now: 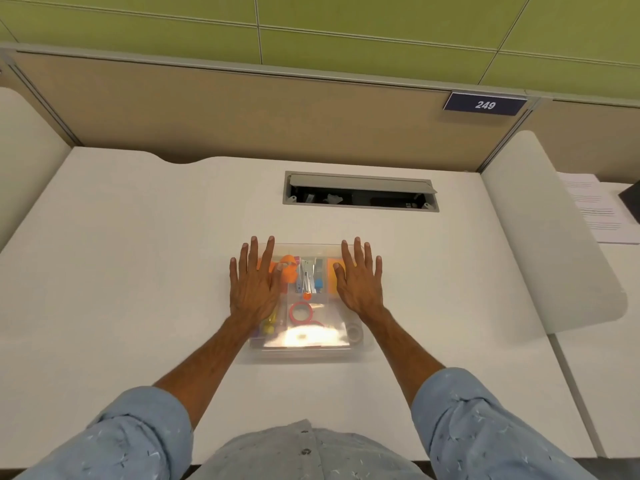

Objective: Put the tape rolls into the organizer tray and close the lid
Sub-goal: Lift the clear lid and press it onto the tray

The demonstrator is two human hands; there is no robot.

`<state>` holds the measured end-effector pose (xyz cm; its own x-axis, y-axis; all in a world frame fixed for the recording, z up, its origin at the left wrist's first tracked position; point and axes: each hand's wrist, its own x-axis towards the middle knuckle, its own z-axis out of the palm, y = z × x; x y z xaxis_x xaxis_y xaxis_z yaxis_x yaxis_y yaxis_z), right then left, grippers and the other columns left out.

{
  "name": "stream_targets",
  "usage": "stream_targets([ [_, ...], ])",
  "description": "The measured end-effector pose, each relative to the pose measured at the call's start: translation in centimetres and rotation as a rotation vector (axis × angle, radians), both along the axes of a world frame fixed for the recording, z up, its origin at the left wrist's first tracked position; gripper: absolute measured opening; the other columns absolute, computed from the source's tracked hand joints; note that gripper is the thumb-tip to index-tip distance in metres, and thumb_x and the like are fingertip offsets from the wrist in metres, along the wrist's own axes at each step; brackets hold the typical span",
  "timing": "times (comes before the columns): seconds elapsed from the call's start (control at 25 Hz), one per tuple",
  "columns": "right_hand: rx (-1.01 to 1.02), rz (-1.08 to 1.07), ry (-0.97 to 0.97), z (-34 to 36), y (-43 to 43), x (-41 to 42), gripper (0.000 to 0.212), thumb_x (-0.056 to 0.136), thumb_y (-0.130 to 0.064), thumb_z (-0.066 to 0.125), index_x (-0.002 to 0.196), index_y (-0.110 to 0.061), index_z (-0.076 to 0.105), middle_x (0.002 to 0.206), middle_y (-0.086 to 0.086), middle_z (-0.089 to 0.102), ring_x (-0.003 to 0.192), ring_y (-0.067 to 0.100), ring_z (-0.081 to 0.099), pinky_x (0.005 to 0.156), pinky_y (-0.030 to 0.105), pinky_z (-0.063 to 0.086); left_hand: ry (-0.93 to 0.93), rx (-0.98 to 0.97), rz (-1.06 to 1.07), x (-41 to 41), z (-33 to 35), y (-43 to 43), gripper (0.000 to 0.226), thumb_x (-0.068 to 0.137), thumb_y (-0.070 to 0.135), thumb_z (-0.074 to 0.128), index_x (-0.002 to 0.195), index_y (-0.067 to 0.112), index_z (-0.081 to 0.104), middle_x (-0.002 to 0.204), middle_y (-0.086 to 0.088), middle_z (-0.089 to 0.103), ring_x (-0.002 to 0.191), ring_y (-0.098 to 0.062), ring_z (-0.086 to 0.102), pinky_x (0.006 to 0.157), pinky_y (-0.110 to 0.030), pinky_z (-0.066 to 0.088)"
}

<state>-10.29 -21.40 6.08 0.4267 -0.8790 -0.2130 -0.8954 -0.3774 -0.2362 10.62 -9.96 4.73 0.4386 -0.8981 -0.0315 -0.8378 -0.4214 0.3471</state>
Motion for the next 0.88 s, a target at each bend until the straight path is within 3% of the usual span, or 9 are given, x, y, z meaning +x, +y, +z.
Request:
stream_targets([
  [0.24, 0.034, -0.006, 0.012, -0.8, -0.3, 0.1, 0.068, 0.114, -0.054, 0.024, 0.17, -0.03, -0.004, 0.179, 0.001, -0.015, 0.167, 0.026, -0.012, 0.135, 0.059, 0.004, -0.016, 0.058, 0.015, -0.1, -1.5, -0.4, 0.065, 0.111, 0.053, 0.026, 0.17, 0.031, 0.011, 0.18, -0.008, 0.003, 0.166, -0.03, 0.003, 0.133, -0.057, 0.013],
  [0.48, 0.16, 0.003, -0.02, -0.4, -1.4, 0.0, 0.068, 0.113, -0.055, 0.025, 0.17, -0.031, -0.003, 0.179, -0.002, -0.016, 0.167, 0.024, -0.012, 0.134, 0.063, 0.01, -0.059, 0.083, 0.018, -0.2, -1.3, -0.2, 0.065, 0.112, 0.054, 0.027, 0.17, 0.032, 0.009, 0.18, -0.007, 0.003, 0.167, -0.028, 0.003, 0.132, -0.059, 0.012],
  [0.72, 0.108, 0.053, 0.076, 0.9, -0.1, -0.3, 0.068, 0.114, -0.054, 0.02, 0.169, -0.029, -0.011, 0.178, 0.003, -0.021, 0.167, 0.027, -0.016, 0.134, 0.06, -0.001, -0.092, 0.178, -0.02, -0.2, -0.2, -0.1, 0.07, 0.109, 0.061, 0.015, 0.17, 0.032, -0.004, 0.18, -0.007, -0.01, 0.166, -0.028, -0.008, 0.132, -0.059, 0.0],
  [0.8, 0.07, 0.048, 0.093, 1.4, 0.4, -0.4, 0.067, 0.114, -0.052, 0.019, 0.169, -0.028, -0.011, 0.178, 0.004, -0.02, 0.167, 0.027, -0.015, 0.134, 0.059, -0.001, -0.087, 0.171, -0.049, -0.2, 1.0, -0.1, 0.081, 0.098, 0.069, -0.013, 0.17, 0.032, -0.006, 0.179, -0.008, -0.012, 0.166, -0.029, -0.01, 0.132, -0.06, -0.002],
  [0.88, 0.04, 0.058, 0.11, 1.9, 1.2, -0.3, 0.067, 0.115, -0.052, 0.018, 0.169, -0.027, -0.011, 0.178, 0.006, -0.019, 0.167, 0.028, -0.015, 0.135, 0.058, -0.002, -0.117, 0.158, -0.064, -0.2, 1.8, 0.1, 0.109, 0.075, 0.072, -0.042, 0.169, 0.031, -0.008, 0.179, -0.009, -0.014, 0.166, -0.03, -0.01, 0.132, -0.059, -0.004],
])
